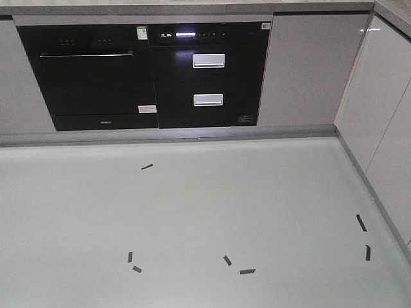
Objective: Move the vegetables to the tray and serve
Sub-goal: 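Drive the base forward to the counter facing the tray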
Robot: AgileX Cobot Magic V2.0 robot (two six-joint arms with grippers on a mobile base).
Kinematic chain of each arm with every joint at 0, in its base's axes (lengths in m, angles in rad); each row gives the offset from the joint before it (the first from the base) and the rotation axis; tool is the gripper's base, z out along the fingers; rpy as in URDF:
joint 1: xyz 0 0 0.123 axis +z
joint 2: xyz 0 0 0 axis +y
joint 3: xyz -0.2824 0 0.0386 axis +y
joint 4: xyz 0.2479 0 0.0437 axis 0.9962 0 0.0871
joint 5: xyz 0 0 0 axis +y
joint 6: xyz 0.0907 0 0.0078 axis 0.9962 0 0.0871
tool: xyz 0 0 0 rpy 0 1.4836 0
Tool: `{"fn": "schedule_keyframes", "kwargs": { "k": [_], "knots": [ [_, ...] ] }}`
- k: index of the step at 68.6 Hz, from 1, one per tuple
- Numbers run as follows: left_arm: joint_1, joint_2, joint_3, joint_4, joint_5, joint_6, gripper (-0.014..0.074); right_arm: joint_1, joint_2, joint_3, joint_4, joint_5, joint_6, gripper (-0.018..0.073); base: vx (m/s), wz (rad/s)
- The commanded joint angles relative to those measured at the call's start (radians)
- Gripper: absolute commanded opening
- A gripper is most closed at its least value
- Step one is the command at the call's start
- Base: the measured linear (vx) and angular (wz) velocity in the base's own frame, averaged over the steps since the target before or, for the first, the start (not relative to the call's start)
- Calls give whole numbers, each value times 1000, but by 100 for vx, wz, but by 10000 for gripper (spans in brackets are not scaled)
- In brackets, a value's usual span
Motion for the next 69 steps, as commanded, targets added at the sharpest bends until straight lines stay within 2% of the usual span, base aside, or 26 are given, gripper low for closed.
{"fn": "schedule_keyframes", "kwargs": {
  "k": [1, 69],
  "knots": [
    [-2, -15, 27, -10, -75, -5, -6, -5, -8, 16, -4, -77, 0, -6, 0, 0],
    [-2, -15, 27, -10, -75, -5, -6, -5, -8, 16, -4, -77, 0, -6, 0, 0]
  ]
}}
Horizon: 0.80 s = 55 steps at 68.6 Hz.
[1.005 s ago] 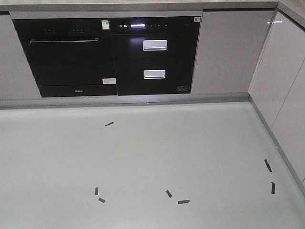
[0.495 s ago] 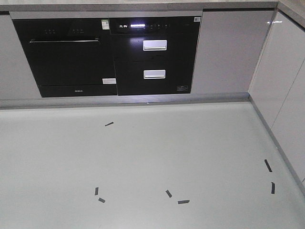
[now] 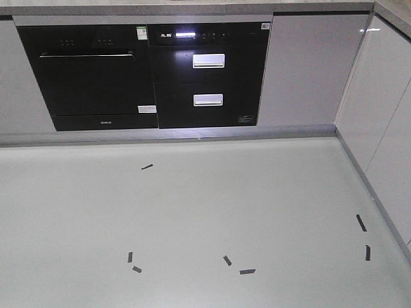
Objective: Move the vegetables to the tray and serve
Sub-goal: 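Drive the base forward to the counter facing the tray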
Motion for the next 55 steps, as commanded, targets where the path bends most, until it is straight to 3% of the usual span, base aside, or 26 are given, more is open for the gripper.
{"fn": "schedule_keyframes", "kwargs": {
  "k": [1, 55],
  "knots": [
    [-2, -15, 27, -10, -75, -5, -6, -5, -8, 16, -4, -77, 0, -6, 0, 0],
    [-2, -15, 27, -10, -75, -5, -6, -5, -8, 16, -4, -77, 0, -6, 5, -1]
  ]
}}
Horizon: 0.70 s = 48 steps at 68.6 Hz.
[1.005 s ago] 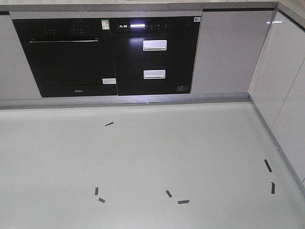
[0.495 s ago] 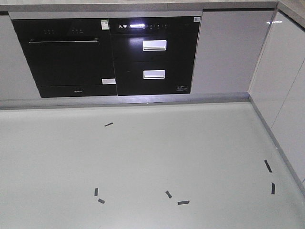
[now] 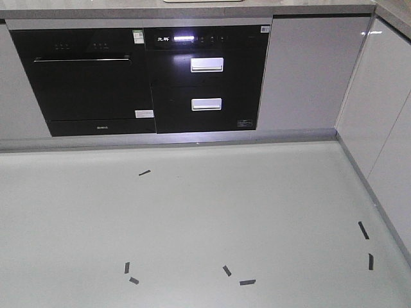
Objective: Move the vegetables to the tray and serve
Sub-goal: 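Drive the base forward to the counter facing the tray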
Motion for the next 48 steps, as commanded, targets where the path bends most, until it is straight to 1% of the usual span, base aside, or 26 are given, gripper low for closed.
{"fn": "schedule_keyframes", "kwargs": {
  "k": [1, 48],
  "knots": [
    [-2, -15, 27, -10, -75, -5, -6, -5, -8, 16, -4, -77, 0, -6, 13, 0],
    [-2, -15, 27, -10, -75, -5, -6, -5, -8, 16, -4, -77, 0, -6, 16, 0]
  ]
}}
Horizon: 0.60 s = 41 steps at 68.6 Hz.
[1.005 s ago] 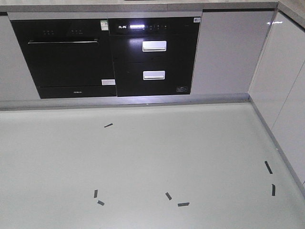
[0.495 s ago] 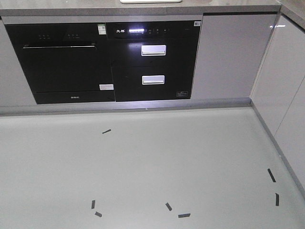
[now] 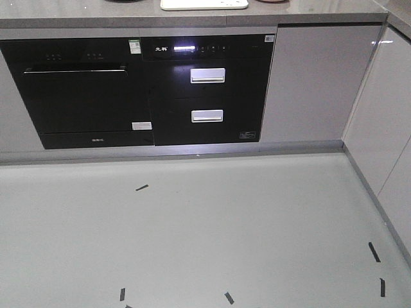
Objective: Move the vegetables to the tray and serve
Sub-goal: 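Drive the base forward to the counter facing the tray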
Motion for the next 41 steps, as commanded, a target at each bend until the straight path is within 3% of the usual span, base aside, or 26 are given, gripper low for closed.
{"fn": "schedule_keyframes", "kwargs": {
  "k": [1, 41],
  "knots": [
    [-2, -15, 27, -10, -75, -5, -6, -5, -8, 16, -4, -77, 0, -6, 15, 3],
    [-2, -15, 27, -10, -75, -5, -6, -5, -8, 16, -4, -77, 0, -6, 18, 2]
  ]
}}
